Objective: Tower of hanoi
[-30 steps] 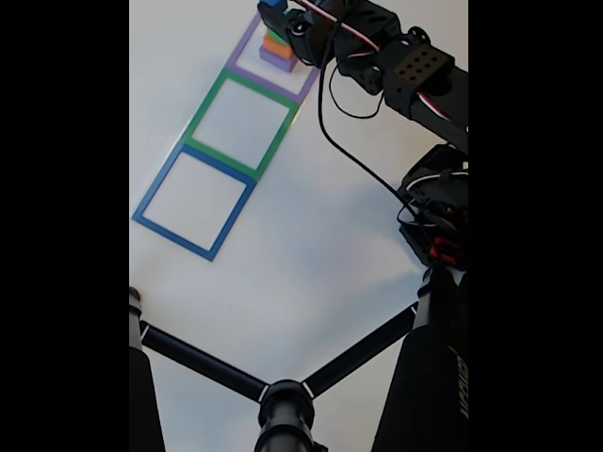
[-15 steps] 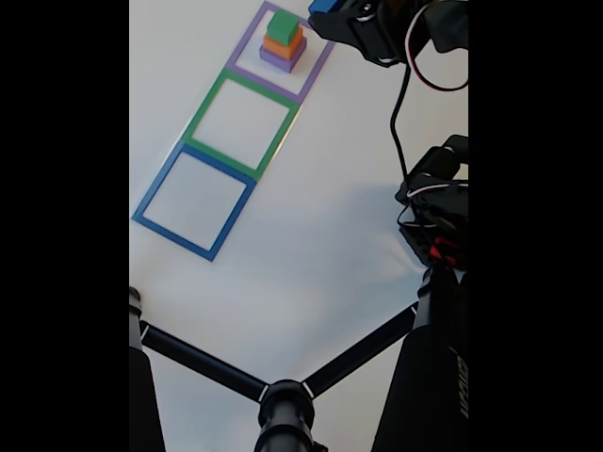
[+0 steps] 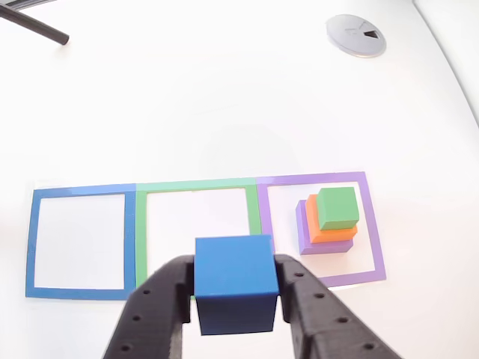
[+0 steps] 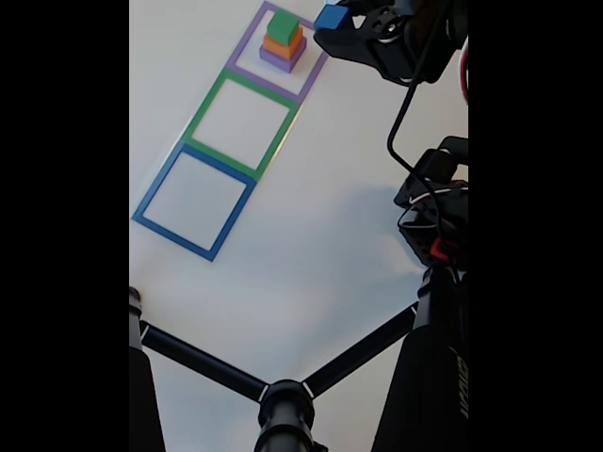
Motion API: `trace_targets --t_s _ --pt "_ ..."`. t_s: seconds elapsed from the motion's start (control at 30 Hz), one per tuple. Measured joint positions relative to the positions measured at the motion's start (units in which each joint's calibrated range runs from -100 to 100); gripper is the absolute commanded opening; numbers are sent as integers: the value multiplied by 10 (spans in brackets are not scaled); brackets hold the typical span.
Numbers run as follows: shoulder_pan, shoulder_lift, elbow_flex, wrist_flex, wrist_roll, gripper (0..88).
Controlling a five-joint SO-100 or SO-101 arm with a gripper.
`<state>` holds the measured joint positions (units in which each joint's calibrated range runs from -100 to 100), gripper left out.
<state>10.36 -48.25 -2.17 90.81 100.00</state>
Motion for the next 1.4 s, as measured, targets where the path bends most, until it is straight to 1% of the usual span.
trace_targets --t_s 0.17,0.33,0.6,0.77,0.9,1.07,1.4 --pt "-6 -20 97 -68 -4 50" --pt "-14 -47 259 -194 -5 50" --pt "-20 -70 587 -510 -5 50" --pt "-32 -49 743 -717 -5 50" --pt "-39 8 830 -877 -5 50" --pt "-48 122 906 -1089 -5 50" --pt "-50 398 927 -1428 -5 51"
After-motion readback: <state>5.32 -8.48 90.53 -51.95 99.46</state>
